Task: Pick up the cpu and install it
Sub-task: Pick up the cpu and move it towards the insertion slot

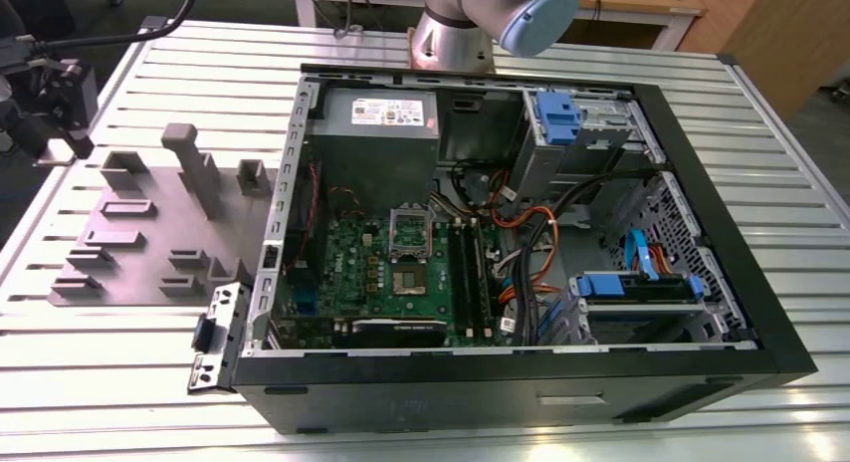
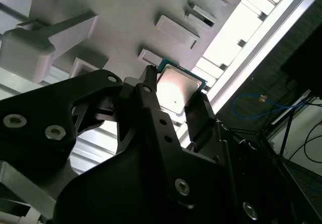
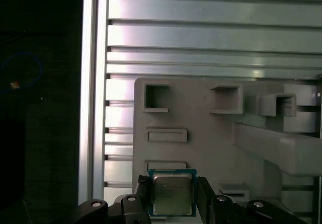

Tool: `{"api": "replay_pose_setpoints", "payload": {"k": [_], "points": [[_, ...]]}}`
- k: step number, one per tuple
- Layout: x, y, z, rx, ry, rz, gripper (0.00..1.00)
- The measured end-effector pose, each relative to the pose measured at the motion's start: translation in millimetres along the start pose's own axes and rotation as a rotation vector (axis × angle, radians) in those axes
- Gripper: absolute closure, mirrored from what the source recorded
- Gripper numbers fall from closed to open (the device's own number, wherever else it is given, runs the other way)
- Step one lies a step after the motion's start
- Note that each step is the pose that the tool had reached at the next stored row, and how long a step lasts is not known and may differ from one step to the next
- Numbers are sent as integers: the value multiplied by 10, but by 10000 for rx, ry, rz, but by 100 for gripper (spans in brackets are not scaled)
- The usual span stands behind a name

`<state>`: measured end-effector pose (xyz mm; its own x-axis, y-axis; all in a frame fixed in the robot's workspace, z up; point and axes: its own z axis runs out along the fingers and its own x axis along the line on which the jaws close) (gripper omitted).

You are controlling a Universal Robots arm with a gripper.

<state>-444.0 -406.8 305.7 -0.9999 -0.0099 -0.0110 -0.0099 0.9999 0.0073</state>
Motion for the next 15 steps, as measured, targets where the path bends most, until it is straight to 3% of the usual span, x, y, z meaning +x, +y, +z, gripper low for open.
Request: {"api": "replay_pose_setpoints", "payload": {"k": [15], "points": [[-1, 0, -54, 0, -1, 0, 53]]}}
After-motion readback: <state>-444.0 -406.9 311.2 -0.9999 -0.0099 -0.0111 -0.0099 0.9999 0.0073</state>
